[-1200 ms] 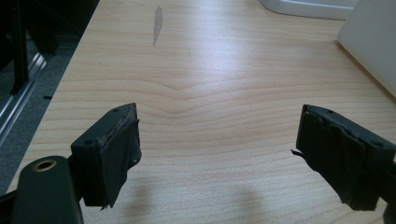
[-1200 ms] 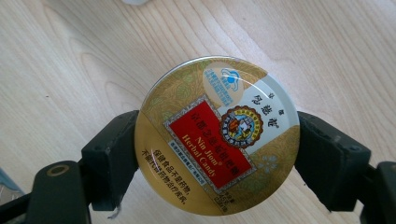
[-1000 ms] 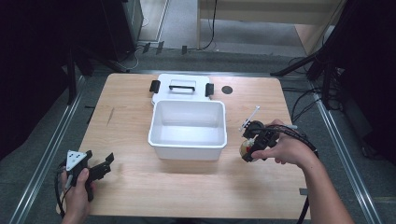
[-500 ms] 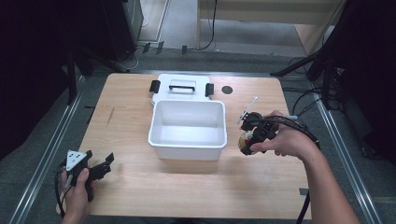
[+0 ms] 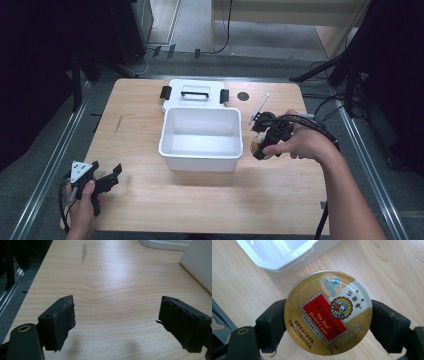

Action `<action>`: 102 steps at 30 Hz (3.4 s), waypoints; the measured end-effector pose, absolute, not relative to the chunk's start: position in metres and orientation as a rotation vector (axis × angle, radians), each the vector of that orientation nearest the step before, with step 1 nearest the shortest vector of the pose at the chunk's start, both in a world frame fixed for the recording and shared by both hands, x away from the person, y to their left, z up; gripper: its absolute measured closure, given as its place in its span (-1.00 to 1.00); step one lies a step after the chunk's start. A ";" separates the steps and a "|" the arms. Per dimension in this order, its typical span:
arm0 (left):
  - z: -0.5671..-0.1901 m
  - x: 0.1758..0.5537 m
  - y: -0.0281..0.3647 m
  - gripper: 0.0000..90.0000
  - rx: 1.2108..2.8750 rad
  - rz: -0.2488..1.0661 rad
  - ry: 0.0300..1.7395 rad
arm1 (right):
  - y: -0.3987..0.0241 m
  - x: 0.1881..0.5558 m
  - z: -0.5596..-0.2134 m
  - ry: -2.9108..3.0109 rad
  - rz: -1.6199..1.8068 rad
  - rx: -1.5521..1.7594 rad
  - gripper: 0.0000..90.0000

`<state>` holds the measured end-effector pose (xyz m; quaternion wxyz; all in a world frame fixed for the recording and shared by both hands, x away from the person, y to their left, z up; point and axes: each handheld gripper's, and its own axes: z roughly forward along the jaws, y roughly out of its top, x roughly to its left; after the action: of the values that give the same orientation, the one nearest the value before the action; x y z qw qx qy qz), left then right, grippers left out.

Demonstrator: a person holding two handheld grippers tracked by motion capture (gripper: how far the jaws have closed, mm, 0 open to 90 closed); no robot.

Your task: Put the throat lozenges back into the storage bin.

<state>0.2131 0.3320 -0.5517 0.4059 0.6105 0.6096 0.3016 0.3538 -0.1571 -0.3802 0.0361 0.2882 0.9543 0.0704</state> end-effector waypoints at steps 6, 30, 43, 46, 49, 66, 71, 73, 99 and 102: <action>-0.552 0.213 0.332 -0.69 1.539 0.760 1.536 | -0.149 0.357 -0.374 2.935 0.211 0.876 -0.55; -0.552 0.213 0.332 -0.69 1.537 0.756 1.536 | -0.117 0.365 -0.355 2.935 0.203 0.804 -0.55; -0.552 0.213 0.332 -0.69 1.540 0.756 1.534 | -0.094 0.371 -0.359 2.931 0.220 0.744 -0.55; -0.552 0.213 0.332 -0.69 1.541 0.757 1.534 | -0.088 0.371 -0.361 2.933 0.224 0.722 -0.55; -0.552 0.213 0.332 -0.69 1.540 0.757 1.534 | -0.084 0.371 -0.362 2.930 0.230 0.702 -0.55; -0.551 0.213 0.331 -0.69 1.544 0.772 1.531 | -0.065 0.374 -0.380 2.937 0.244 0.546 -0.55; -0.551 0.213 0.329 -0.68 1.536 0.785 1.522 | -0.063 0.376 -0.388 2.951 0.240 0.522 -0.55; -0.551 0.212 0.329 -0.68 1.541 0.793 1.511 | -0.062 0.377 -0.391 2.953 0.238 0.506 -0.55; -0.551 0.211 0.327 -0.68 1.527 0.830 1.466 | -0.055 0.382 -0.426 2.986 0.172 0.348 -0.55; -0.551 0.210 0.326 -0.68 1.527 0.835 1.456 | -0.055 0.384 -0.430 2.992 0.164 0.367 -0.55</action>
<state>0.2104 0.3264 -0.5507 0.4225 0.6100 0.5817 0.3334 0.3842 -0.0552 -0.4297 0.0613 0.1214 0.9892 0.0542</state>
